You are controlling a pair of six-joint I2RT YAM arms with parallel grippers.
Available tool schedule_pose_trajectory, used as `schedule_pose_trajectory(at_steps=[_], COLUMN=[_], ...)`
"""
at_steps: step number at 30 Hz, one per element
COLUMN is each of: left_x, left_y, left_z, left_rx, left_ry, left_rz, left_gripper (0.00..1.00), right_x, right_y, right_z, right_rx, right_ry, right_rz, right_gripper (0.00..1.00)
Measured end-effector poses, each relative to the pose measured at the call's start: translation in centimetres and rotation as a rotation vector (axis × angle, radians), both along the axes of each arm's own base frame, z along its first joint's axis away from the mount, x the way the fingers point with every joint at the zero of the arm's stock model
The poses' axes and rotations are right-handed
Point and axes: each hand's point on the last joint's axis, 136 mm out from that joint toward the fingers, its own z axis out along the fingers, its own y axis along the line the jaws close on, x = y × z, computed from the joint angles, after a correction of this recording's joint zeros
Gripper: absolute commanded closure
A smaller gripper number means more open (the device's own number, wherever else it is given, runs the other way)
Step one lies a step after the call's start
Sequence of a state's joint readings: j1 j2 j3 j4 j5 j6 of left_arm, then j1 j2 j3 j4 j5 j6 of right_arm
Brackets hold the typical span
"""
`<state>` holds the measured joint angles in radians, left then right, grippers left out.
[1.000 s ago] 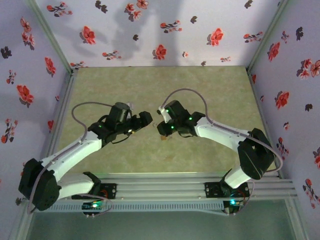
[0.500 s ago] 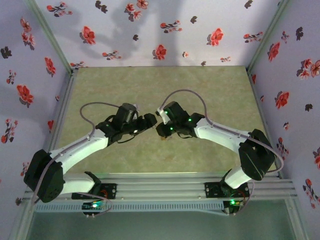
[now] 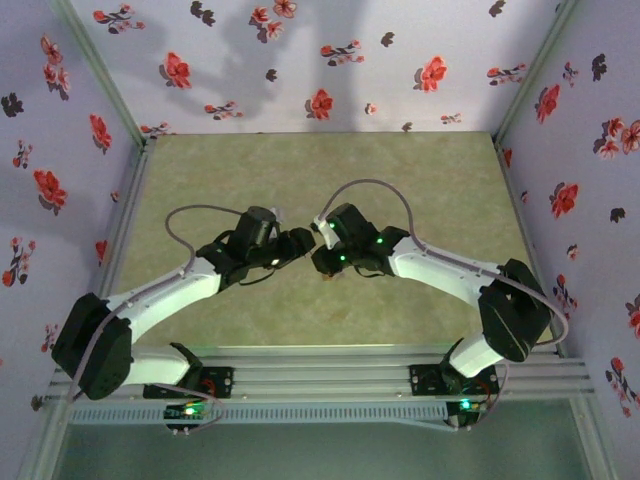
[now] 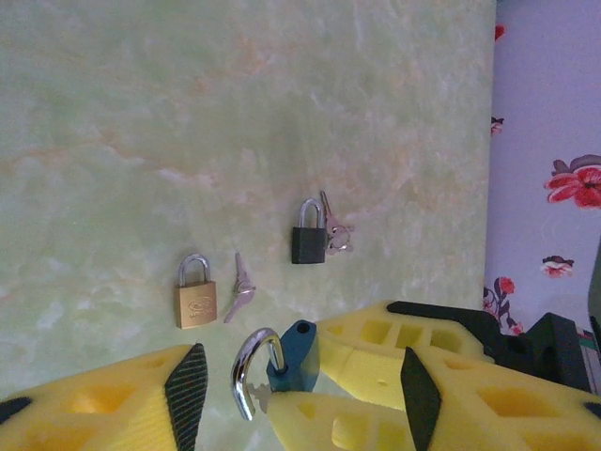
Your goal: Lock with the key
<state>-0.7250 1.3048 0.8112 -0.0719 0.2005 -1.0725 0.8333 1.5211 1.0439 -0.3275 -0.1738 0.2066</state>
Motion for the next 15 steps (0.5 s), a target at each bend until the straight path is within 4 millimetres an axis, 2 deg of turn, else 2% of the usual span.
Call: schedule_pose_trajectory(at_steps=[15], left_x=[-0.38], left_y=[0.03], left_z=[-0.99], left_rx=[-0.004], left_ry=[0.023], left_rz=[-0.001], left_gripper=[0.58], right_x=[-0.1], right_y=[0.26], right_z=[-0.02], right_rx=[0.02], right_ry=[-0.003], right_rz=[0.009], right_gripper=[0.8])
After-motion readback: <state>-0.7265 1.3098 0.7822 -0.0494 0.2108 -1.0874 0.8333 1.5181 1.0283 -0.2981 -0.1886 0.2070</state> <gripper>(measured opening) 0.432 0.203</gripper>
